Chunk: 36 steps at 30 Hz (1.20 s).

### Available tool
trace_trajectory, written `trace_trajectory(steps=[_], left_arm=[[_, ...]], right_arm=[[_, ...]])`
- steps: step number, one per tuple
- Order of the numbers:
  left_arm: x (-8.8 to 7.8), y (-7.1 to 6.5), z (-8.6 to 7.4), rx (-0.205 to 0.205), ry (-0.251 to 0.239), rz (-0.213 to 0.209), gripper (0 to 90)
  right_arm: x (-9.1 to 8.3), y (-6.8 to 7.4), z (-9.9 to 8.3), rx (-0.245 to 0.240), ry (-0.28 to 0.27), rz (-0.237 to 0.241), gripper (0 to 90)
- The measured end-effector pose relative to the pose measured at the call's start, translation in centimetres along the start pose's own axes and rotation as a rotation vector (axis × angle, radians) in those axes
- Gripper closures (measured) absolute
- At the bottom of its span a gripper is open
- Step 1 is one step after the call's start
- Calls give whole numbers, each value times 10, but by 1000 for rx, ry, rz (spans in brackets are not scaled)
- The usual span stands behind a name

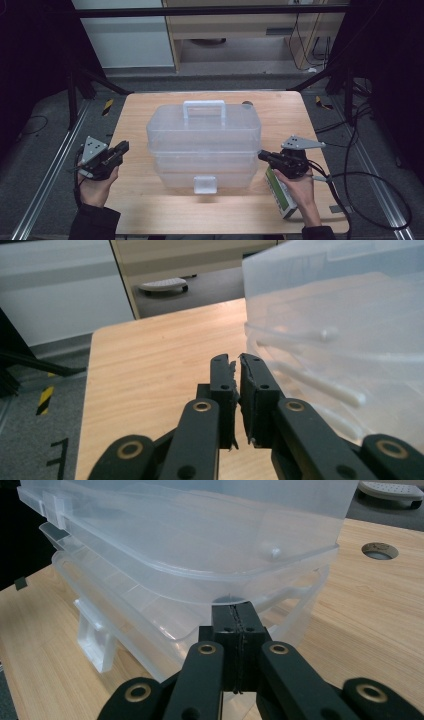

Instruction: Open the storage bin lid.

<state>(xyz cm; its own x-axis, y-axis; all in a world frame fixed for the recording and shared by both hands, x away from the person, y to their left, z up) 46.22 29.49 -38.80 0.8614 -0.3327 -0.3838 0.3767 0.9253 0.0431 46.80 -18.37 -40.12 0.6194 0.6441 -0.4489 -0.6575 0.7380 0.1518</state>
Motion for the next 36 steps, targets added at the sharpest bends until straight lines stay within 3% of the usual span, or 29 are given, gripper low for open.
trace_trajectory(steps=[5,14,17,26,29,32,36], left_arm=[[2,-6,-10,14,28,-18,878],[14,-19,-19,32,62,-118,896],[17,-28,-20,55,68,-143,896],[20,-41,-15,83,48,-190,896],[20,-45,-15,53,59,-206,896],[22,-47,-11,72,33,-217,897],[21,-48,-9,70,34,-206,897]], right_arm=[[1,1,-1,-5,0,-2,900],[1,1,-1,-8,3,-2,900],[2,1,-1,-10,6,-2,900],[3,1,-2,-12,5,-4,900],[3,1,-2,-13,6,-5,900],[4,1,-2,-12,8,-3,900],[4,1,-2,-11,4,-2,900]])
Point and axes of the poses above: each handheld gripper's, and its own axes: x roughly forward along the jaws, z roughly out of its top, y roughly to its left, the point moved 3 cm from there along x, roughly forward along the jaws
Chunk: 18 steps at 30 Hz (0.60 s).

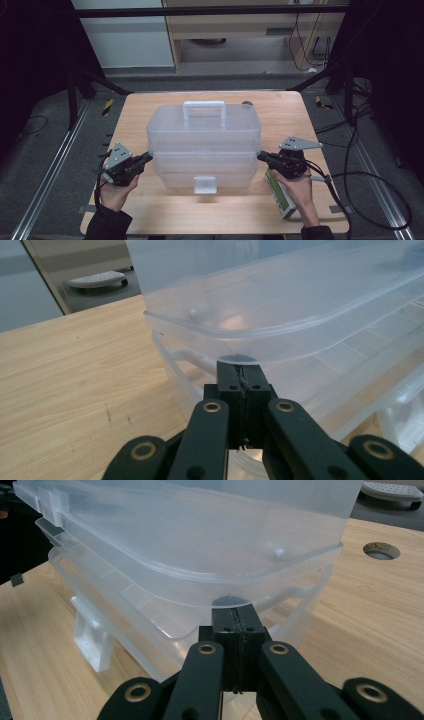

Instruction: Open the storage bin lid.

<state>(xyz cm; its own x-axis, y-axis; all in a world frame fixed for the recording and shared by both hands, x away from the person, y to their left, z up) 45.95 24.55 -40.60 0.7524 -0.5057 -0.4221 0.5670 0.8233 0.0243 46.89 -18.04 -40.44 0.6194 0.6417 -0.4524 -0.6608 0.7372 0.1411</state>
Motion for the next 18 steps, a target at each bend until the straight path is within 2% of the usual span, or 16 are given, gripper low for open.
trace_trajectory(steps=[10,18], left_arm=[[1,1,6,19,-16,6,897],[1,3,17,21,-29,11,897]], right_arm=[[-1,-1,3,6,-30,2,900],[-4,-1,14,-19,-44,-2,900]])
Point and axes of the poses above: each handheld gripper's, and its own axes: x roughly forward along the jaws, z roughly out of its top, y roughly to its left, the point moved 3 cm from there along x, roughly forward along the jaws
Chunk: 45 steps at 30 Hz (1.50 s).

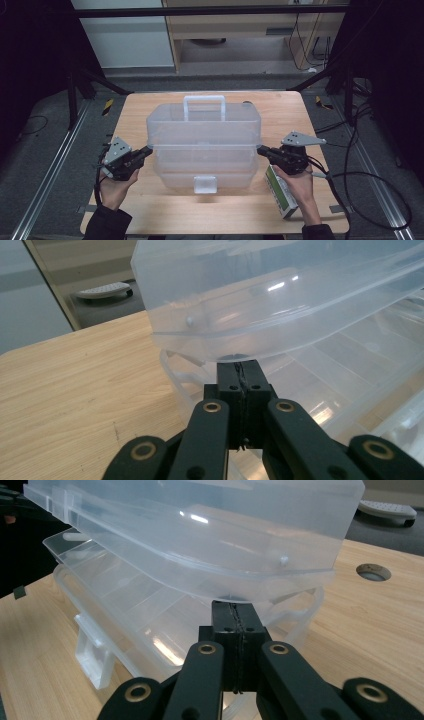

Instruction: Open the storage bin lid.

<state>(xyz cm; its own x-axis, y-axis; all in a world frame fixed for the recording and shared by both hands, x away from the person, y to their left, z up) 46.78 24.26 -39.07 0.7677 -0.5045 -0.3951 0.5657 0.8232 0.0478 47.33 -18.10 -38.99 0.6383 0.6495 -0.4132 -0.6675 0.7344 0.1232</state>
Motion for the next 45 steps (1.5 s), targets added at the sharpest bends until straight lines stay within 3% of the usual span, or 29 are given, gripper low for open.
trace_trajectory(steps=[17,33,45], left_arm=[[8,5,19,-24,-11,15,897],[14,4,18,-3,-33,15,896],[9,2,9,23,0,43,842]], right_arm=[[0,-7,16,-2,-33,6,900],[3,-8,18,-21,-39,14,900],[5,-7,15,-31,-16,6,900]])
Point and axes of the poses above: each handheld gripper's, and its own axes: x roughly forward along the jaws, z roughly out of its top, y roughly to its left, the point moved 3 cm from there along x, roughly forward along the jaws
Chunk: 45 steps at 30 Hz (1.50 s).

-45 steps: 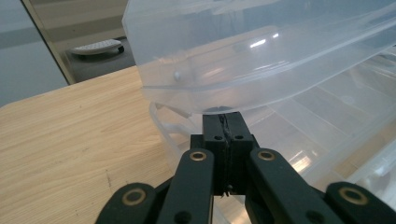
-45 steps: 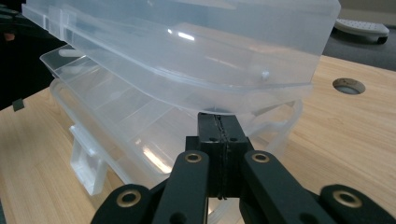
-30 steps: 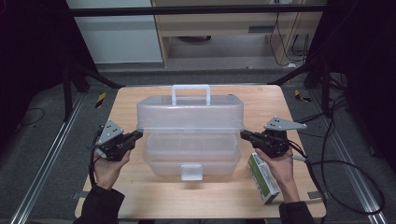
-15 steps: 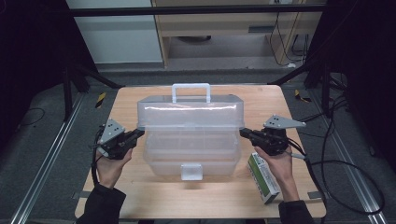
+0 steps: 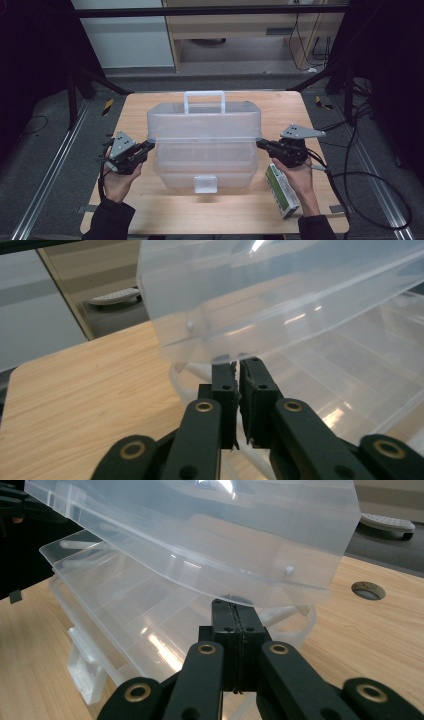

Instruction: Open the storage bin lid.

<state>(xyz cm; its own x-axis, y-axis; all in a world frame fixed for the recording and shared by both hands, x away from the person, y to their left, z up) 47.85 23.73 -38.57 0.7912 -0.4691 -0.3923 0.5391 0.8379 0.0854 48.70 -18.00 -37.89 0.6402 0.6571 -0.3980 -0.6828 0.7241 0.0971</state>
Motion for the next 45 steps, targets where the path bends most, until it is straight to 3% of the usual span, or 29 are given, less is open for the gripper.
trace_trajectory(steps=[5,14,20,28,33,38,41,45], left_arm=[[-4,7,-7,-5,22,39,763],[6,11,-5,-8,8,42,675],[17,8,-1,6,7,37,659],[19,8,5,29,-3,64,666],[18,8,5,36,1,71,687],[15,9,6,28,0,66,703],[15,9,6,29,3,67,703],[15,9,6,29,7,69,704]], right_arm=[[0,0,-1,0,7,-1,900],[2,1,-1,-2,9,4,900],[3,1,-1,-2,11,7,900],[3,2,-2,-3,17,9,900],[4,1,-5,-8,25,-19,875],[4,-4,-13,25,69,-48,821],[8,-3,-18,-5,112,-90,796],[11,-1,-22,-16,141,-99,752]])
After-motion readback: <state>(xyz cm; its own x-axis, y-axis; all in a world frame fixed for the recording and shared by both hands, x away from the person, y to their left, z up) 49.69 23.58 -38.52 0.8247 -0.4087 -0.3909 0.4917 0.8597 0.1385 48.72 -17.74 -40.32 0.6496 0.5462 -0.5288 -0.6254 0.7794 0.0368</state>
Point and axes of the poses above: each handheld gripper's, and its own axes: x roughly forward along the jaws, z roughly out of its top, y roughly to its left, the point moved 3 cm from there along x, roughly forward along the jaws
